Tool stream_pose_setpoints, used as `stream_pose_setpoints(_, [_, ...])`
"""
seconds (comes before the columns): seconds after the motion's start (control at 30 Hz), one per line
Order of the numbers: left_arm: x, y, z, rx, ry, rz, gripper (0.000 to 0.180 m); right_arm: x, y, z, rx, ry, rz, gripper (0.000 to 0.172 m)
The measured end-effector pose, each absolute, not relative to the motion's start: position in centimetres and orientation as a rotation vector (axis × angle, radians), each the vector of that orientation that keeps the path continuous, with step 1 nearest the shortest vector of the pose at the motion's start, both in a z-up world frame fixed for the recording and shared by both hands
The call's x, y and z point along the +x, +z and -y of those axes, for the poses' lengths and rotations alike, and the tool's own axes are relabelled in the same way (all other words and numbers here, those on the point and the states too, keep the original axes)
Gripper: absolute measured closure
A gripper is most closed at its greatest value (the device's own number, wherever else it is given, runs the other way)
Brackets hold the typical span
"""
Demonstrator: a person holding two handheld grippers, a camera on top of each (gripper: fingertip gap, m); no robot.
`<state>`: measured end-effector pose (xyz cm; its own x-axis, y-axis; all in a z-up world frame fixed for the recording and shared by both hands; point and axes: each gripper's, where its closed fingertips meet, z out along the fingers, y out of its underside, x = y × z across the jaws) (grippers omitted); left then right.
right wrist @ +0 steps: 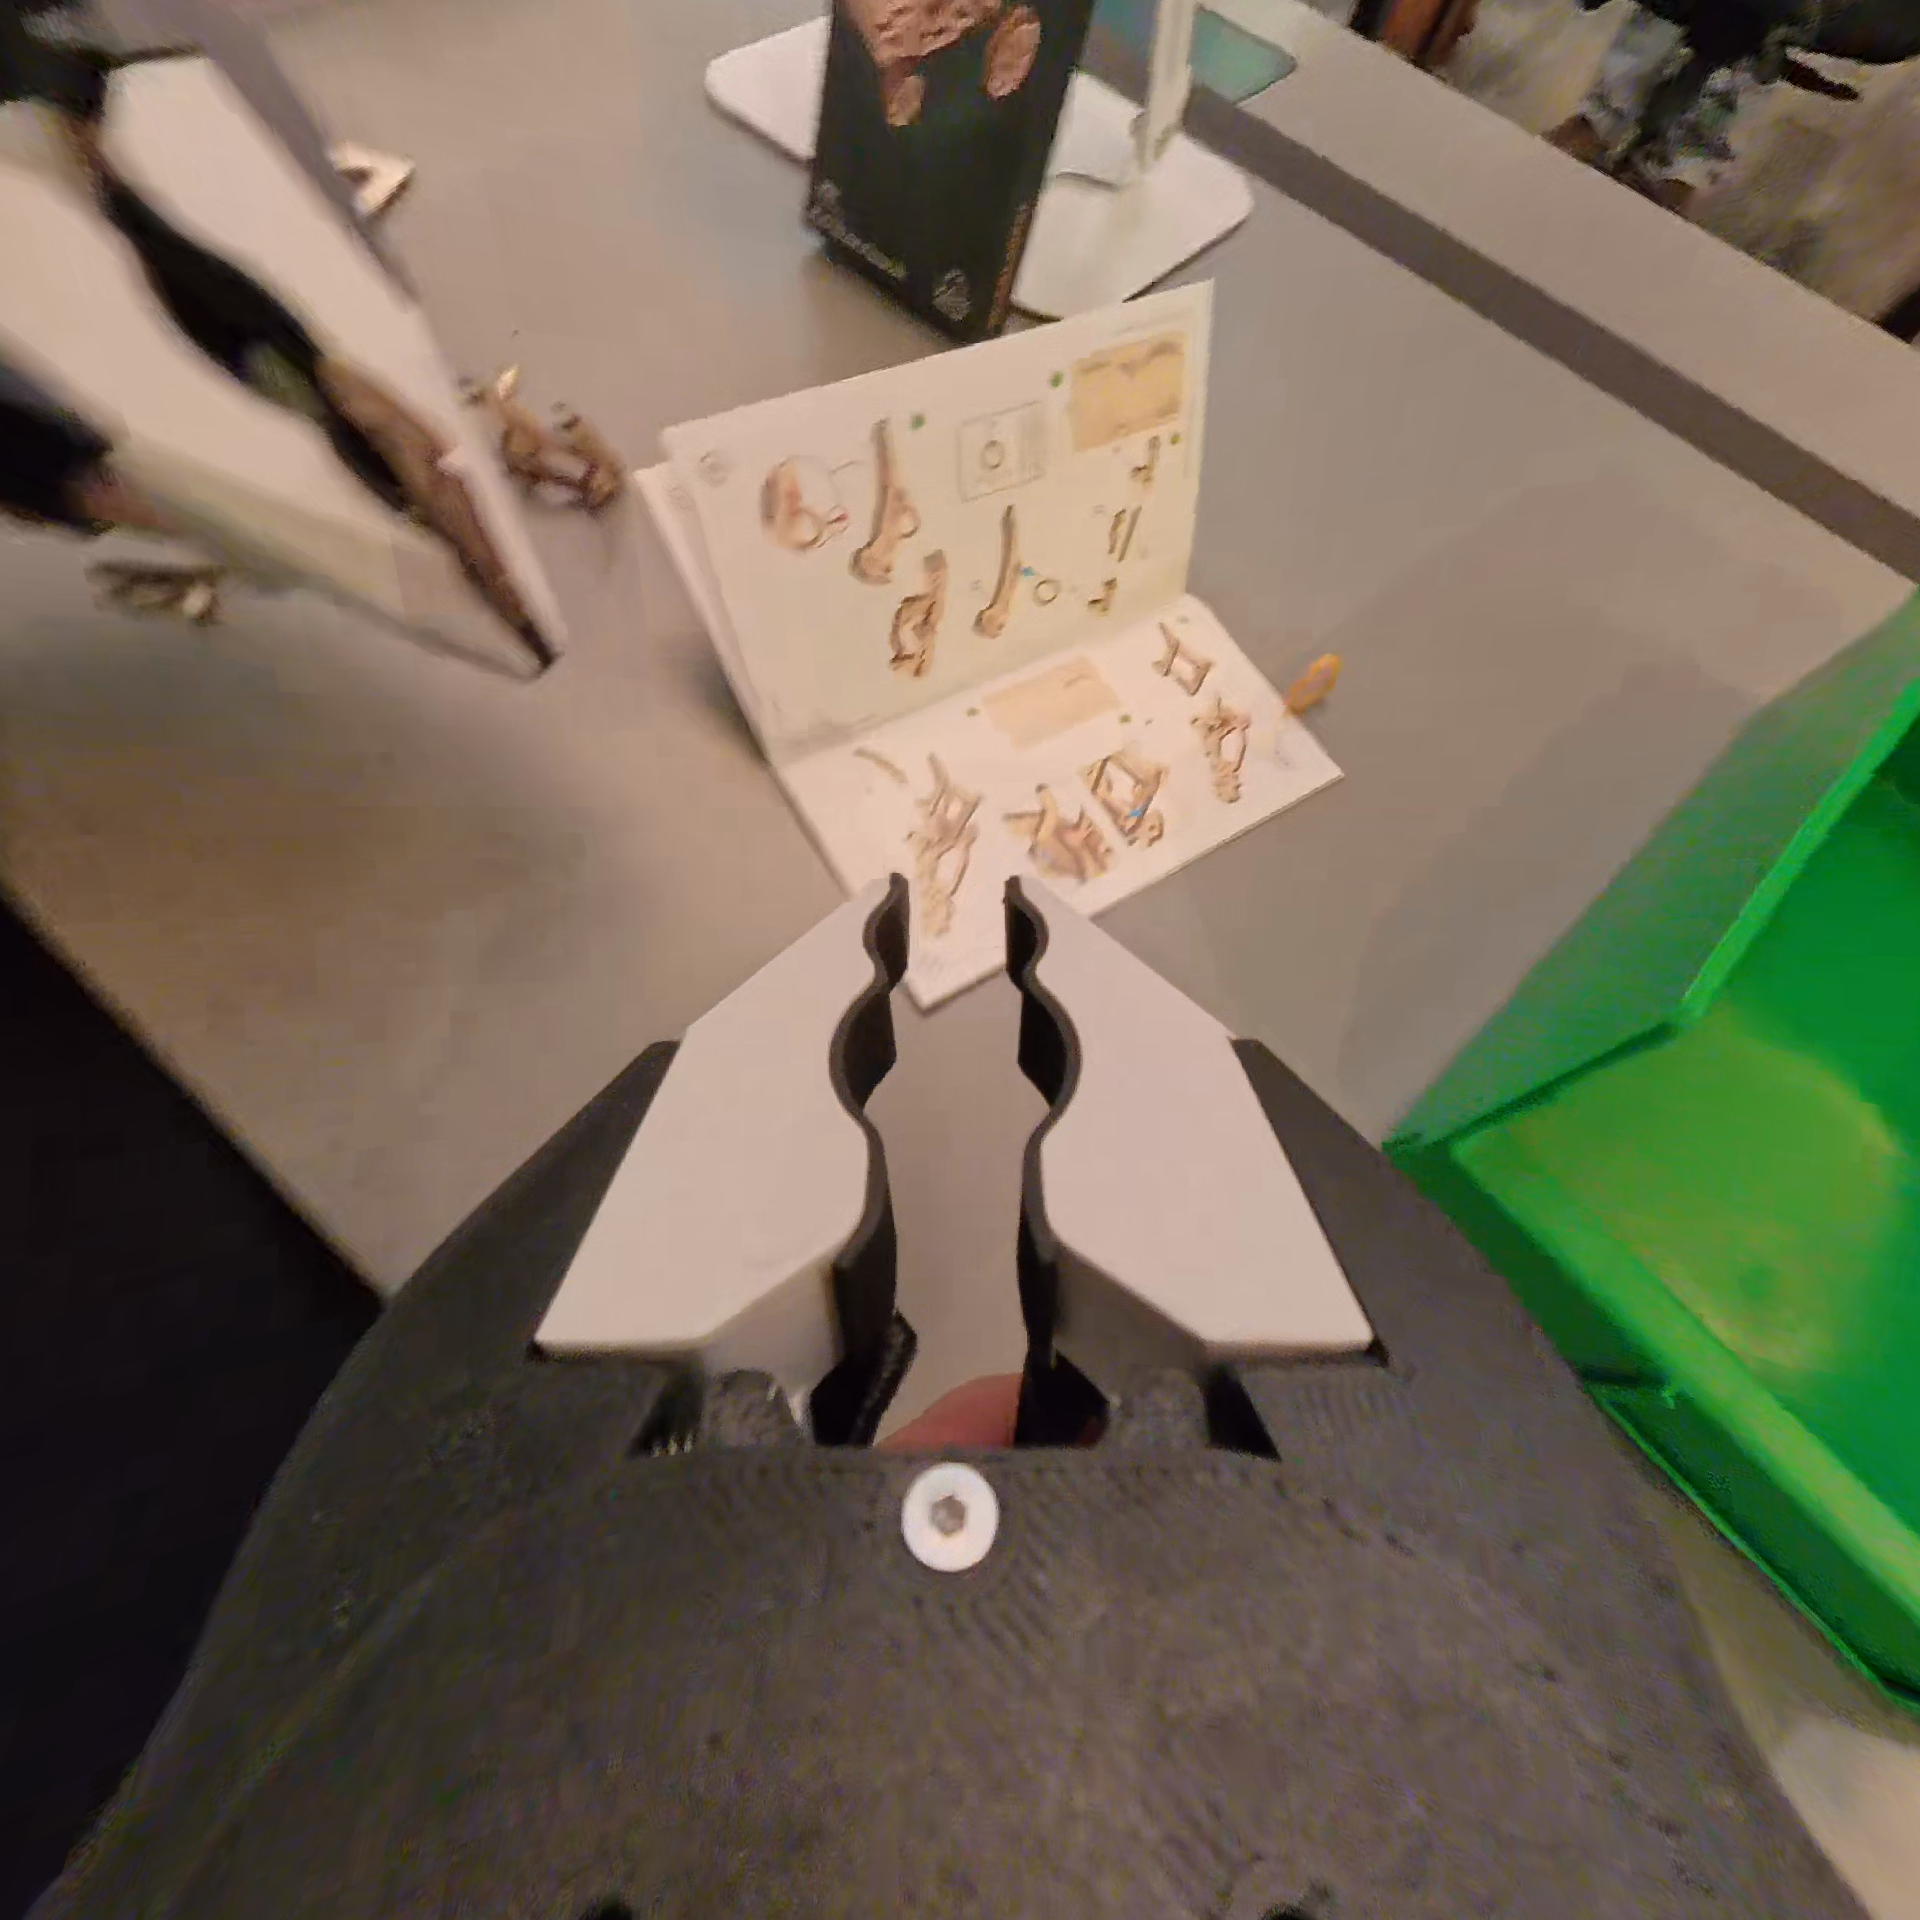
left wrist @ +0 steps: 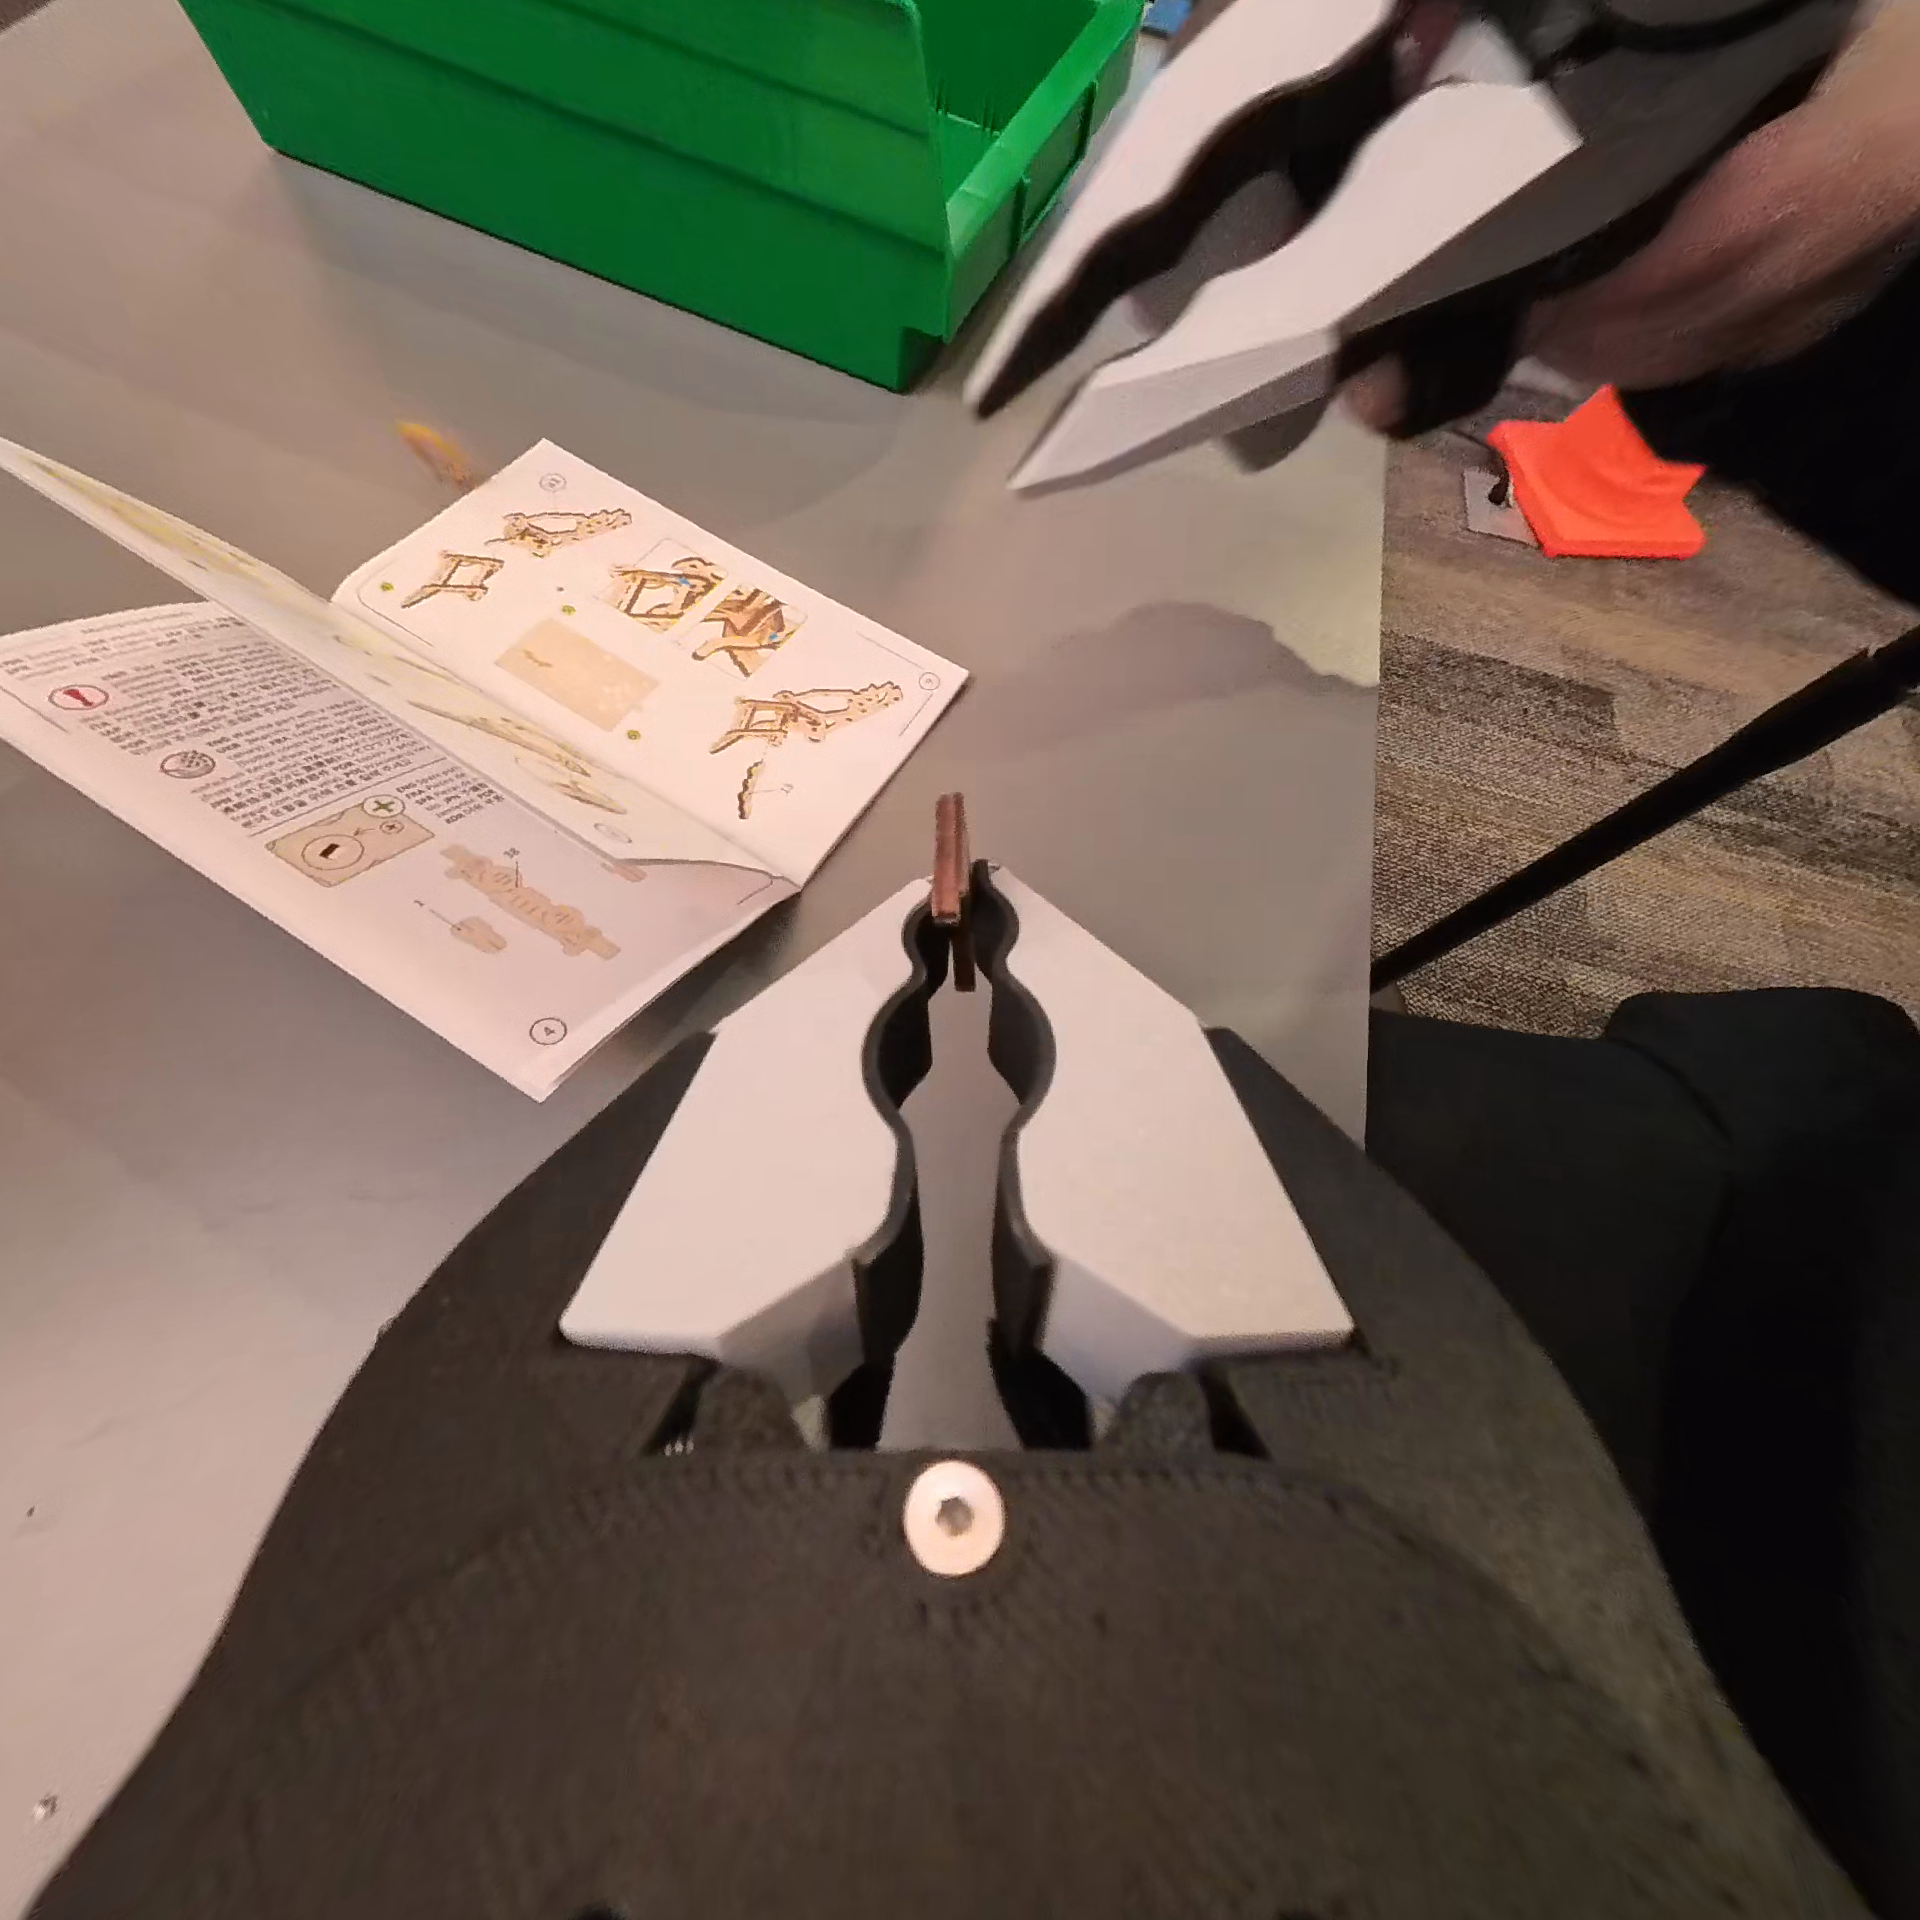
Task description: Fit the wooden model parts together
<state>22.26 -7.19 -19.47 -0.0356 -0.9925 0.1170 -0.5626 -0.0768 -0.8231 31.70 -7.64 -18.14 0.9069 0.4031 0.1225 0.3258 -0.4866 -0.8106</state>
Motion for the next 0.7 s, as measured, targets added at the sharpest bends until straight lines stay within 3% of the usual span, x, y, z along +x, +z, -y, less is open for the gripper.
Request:
stream_pose_setpoints(0.1, [22.4, -19.3, 7.0, -1.697, -1.008, -1.599, 0.179, 32.5, -19.3, 3.6, -2.133, 0.006, 0.427, 0.138])
stream_pose_setpoints(0.3, [23.3, -18.6, 5.8, -1.713, -1.019, -1.522, 0.179, 35.4, -18.9, -5.6, -2.089, -0.091, 0.109, 0.146])
stream_pose_setpoints(0.47, [23.7, -17.6, 5.5, -1.683, -1.048, -1.502, 0.179, 39.7, -21.9, -14.8, -2.192, -0.058, -0.044, 0.121])
stream_pose_setpoints(0.57, [23.2, -17.0, 5.3, -1.664, -1.068, -1.495, 0.179, 38.0, -24.9, -18.1, -2.314, 0.028, 0.189, 0.115])
stream_pose_setpoints(0.7, [22.5, -16.3, 4.8, -1.655, -1.099, -1.483, 0.179, 36.1, -25.0, -20.1, -2.279, 0.068, 0.373, 0.14])
